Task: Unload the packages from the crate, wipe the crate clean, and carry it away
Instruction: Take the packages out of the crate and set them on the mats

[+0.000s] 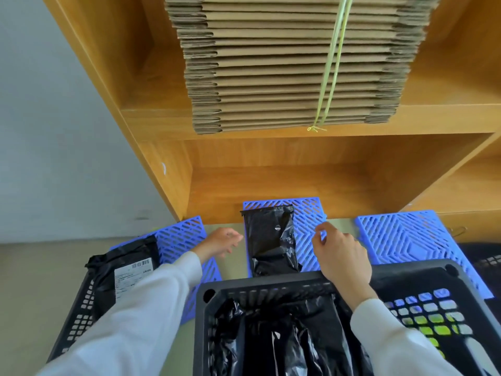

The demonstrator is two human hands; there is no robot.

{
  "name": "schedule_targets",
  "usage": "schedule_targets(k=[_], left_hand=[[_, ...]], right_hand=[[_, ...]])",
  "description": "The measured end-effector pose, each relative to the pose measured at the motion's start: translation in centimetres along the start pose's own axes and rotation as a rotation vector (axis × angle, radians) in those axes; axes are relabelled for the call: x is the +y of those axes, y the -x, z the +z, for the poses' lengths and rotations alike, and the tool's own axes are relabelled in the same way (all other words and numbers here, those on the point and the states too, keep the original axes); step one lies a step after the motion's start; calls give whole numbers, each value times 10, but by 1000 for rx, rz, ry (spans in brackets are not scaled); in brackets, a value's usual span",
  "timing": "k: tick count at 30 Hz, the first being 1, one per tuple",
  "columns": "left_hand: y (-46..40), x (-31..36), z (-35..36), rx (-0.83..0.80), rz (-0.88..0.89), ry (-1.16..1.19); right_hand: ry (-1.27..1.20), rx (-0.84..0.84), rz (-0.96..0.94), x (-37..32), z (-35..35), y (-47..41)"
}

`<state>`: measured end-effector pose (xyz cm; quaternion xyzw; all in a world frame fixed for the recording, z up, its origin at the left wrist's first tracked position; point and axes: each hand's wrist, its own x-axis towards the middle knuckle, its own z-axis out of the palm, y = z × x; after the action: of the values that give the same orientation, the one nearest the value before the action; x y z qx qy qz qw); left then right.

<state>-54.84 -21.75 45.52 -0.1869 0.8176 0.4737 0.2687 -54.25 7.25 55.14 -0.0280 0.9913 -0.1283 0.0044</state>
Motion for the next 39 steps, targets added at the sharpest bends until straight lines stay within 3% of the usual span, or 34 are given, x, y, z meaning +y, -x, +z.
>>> schedule_targets(k=[8, 15, 19, 23, 30, 39], left_hand=[[85, 44, -10, 148, 178, 105], [160, 81, 13, 409, 299, 7], [195, 89, 40, 490, 321, -51], [227, 88, 83, 521, 333, -30], [242, 47, 161, 401, 126, 62], [227, -16, 224, 304, -260, 202]], right_hand=[[-93, -27, -4, -1, -10, 4], [-574, -100, -166, 17, -30, 15], [-732, -81, -271, 37, -50, 41], [-826, -238, -272, 60, -57, 74], [-822, -553, -215, 97, -33, 120], [-771, -744, -58, 128, -6, 158]])
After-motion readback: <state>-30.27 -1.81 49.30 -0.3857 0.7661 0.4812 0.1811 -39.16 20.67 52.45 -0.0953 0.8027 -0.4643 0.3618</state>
